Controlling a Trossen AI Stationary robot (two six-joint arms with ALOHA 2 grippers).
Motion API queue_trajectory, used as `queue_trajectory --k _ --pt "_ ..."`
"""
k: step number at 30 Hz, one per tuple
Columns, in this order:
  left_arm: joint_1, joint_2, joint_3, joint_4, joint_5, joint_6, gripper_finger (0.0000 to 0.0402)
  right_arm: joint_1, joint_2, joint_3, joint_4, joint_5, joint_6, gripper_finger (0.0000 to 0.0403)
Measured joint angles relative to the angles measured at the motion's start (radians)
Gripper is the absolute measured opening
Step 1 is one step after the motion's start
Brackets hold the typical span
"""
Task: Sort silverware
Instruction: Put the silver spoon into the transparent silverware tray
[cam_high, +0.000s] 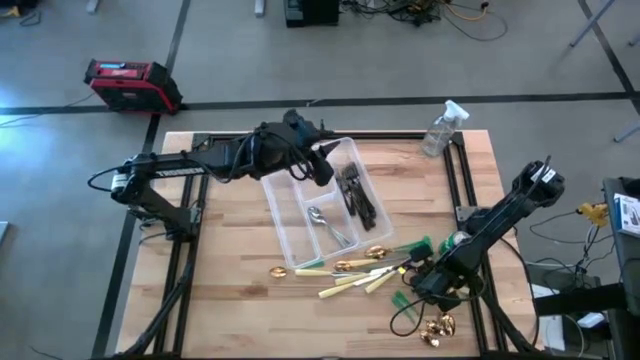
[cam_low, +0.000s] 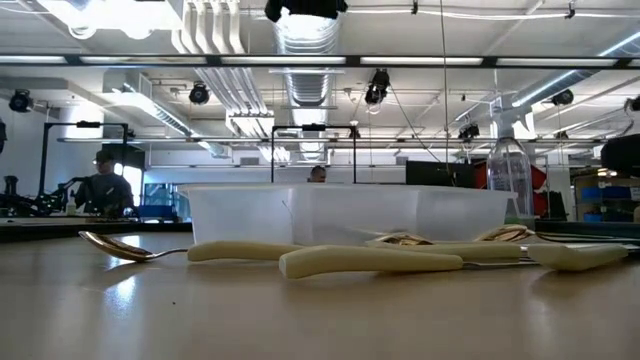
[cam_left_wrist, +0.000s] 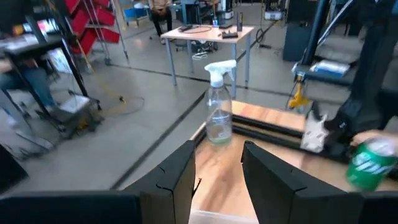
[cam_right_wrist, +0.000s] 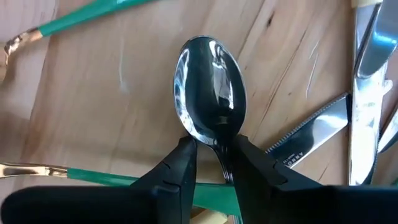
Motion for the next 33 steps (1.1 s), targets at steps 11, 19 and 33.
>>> queue_trajectory --k 11,19,33 --pt "0.001 0.044 0.000 -0.095 0.156 0.237 0.0119 -0.132 0.019 0.021 0.094 0.033 0.248 0.0006" --pt "0.000 -0.092 -0.011 -0.407 0.238 0.273 0.0119 -0.262 0.019 0.123 0.093 0.156 0.335 0.0000" --pt "-0.001 -0.389 -0.414 -0.241 0.275 0.187 0.0119 -0.301 0.020 0.266 0.001 0.188 0.393 0.0000"
